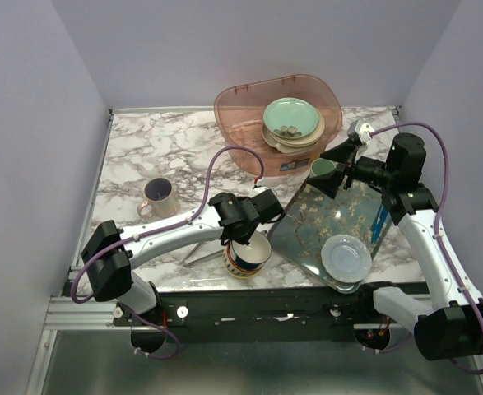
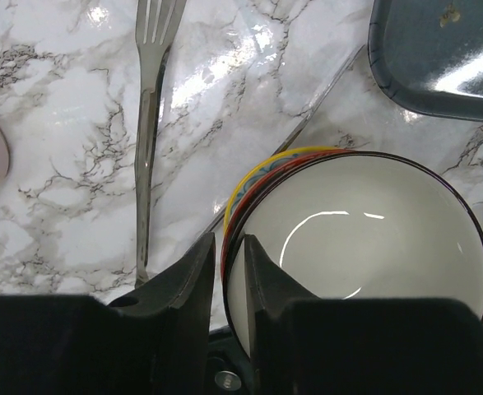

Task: Place the mixed dishes into the plastic bin
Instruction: Pick up the bowl from the center of the board.

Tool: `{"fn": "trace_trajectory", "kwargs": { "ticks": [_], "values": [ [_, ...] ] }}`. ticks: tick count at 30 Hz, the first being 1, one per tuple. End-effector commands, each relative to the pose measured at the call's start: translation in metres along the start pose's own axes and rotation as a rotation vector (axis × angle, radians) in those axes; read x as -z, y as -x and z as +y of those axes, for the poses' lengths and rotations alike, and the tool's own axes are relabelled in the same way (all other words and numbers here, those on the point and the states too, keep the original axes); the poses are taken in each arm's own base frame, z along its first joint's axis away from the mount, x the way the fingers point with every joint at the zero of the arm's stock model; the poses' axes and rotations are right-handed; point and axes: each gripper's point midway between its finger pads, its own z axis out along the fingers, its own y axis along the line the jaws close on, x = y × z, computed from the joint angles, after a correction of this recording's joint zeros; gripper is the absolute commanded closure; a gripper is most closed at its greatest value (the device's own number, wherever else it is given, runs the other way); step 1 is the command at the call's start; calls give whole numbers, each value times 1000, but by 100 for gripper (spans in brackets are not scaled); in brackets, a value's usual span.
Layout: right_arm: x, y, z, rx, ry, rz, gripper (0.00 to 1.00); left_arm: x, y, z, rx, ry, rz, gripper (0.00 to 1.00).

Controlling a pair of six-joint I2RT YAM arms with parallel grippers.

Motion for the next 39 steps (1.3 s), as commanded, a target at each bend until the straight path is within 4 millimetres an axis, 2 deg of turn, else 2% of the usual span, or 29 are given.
{"fn": "trace_trajectory", "kwargs": {
  "ticks": [1, 11, 18, 32, 39],
  "values": [
    [0, -4, 0, -14, 15, 0, 0, 3, 1, -2, -19, -11, 2, 76],
    [1, -4, 0, -15, 15, -2, 0, 19, 9, -6, 6, -68, -36, 100],
    [1, -3, 1, -16, 16, -3, 0, 39, 21, -4, 35, -111, -107, 100],
    [2, -2, 0, -11, 13, -7, 0, 61, 42, 12, 135, -163, -239, 100],
    [4, -1, -1, -11, 5, -8, 0, 79, 70, 31, 254, -244, -381, 100]
  ]
}}
